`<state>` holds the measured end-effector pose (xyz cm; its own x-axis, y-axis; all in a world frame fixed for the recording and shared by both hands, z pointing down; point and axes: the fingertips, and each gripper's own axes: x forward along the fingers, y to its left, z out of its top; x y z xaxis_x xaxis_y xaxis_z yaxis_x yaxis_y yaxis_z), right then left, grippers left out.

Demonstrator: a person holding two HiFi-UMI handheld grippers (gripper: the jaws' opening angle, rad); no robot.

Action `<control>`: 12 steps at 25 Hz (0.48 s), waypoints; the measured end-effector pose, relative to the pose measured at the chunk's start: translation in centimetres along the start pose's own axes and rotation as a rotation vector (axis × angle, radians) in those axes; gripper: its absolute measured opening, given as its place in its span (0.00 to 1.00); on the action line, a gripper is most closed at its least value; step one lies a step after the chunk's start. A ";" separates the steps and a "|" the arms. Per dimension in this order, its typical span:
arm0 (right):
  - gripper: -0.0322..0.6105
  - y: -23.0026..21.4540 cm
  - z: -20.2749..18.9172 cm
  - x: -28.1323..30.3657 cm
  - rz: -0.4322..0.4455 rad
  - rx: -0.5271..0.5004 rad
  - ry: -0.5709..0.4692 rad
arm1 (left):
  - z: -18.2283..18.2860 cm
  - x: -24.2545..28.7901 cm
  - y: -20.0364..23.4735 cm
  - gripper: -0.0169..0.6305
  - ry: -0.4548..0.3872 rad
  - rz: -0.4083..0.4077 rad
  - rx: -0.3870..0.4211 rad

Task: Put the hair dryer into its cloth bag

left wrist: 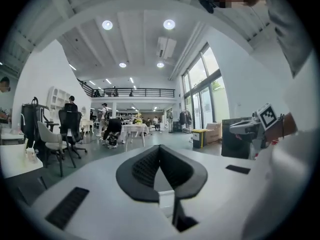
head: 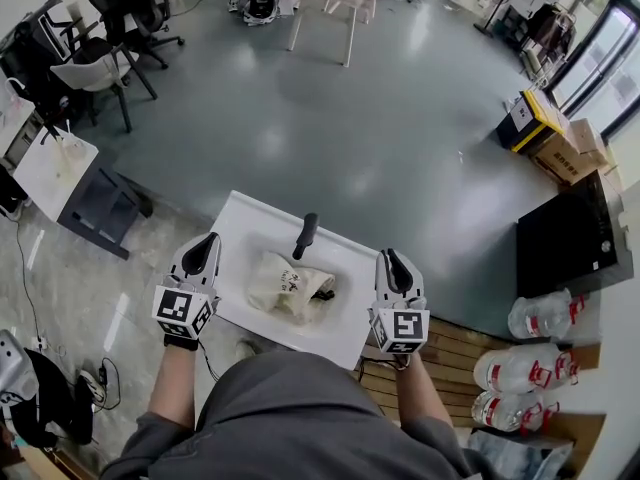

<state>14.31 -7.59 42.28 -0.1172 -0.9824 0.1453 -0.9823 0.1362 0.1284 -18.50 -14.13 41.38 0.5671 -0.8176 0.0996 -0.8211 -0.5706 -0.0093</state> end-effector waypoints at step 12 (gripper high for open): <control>0.05 0.7 0.9 0.2 0.010 -0.015 -0.021 | 0.1 -0.9 0.8 0.03 -0.005 0.040 -0.012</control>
<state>13.51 -7.80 41.51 -0.1301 -0.9834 0.1262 -0.9789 0.1476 0.1415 -19.61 -13.88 41.20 0.5337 -0.8403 0.0947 -0.8441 -0.5362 -0.0009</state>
